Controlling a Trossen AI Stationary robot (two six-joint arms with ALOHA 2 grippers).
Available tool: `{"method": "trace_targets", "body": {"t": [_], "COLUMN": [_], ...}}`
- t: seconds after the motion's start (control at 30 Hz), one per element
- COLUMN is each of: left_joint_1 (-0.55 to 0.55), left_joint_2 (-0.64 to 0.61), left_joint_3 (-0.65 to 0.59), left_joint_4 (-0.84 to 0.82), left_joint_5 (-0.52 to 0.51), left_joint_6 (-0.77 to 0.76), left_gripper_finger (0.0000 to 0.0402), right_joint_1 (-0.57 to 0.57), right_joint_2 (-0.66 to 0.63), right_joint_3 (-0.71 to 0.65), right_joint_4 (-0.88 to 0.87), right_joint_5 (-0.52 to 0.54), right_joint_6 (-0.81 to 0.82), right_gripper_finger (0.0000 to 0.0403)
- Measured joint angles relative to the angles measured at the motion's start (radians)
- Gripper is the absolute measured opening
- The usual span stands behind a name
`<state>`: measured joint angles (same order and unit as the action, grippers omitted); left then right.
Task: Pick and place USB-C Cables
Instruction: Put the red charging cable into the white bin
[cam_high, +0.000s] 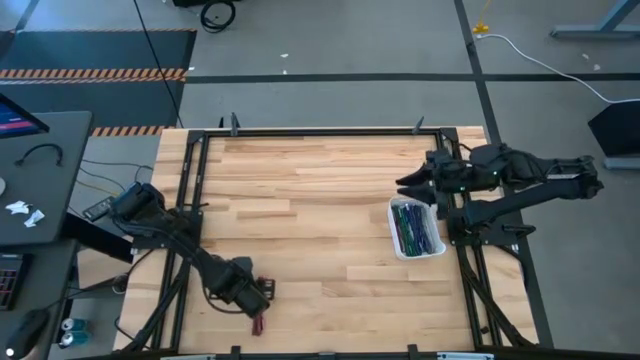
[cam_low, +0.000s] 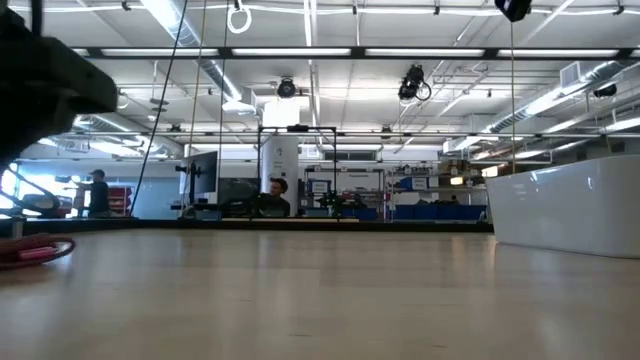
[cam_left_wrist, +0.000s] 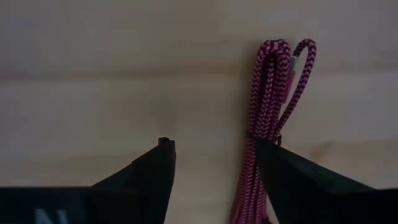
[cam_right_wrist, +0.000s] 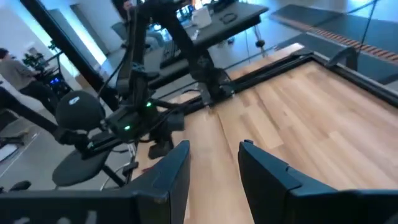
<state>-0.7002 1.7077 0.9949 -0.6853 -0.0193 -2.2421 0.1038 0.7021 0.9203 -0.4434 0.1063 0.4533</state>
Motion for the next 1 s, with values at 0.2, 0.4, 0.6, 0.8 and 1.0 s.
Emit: {"method": "trace_targets", "body": {"t": [0.2,0.4,0.6,0.8,1.0], "left_joint_1": [0.051,0.088,0.098,0.066,-0.001], "left_joint_2": [0.007,0.027,0.022,0.017,0.017], "left_joint_3": [-0.021,-0.025,-0.021,0.069,0.208], "left_joint_4": [-0.014,-0.033,-0.023,-0.123,-0.099], "left_joint_5": [-0.046,-0.052,-0.091,-0.083,-0.113], "left_joint_6": [0.137,0.234,0.253,0.230,0.232], "left_gripper_finger": [0.0183,0.0129,0.0047,0.0008,0.0099], "right_joint_1": [0.022,0.040,0.044,0.044,0.044], "right_joint_2": [0.067,0.145,0.183,0.179,0.177], "right_joint_3": [0.000,0.000,0.000,0.000,0.000], "right_joint_4": [0.007,0.073,0.111,0.119,0.117], "right_joint_5": [-0.010,-0.013,-0.026,-0.029,-0.032], "right_joint_6": [0.020,0.018,-0.008,-0.011,-0.011], "right_gripper_finger": [0.0140,0.0140,0.0140,0.0140,0.0140]}}
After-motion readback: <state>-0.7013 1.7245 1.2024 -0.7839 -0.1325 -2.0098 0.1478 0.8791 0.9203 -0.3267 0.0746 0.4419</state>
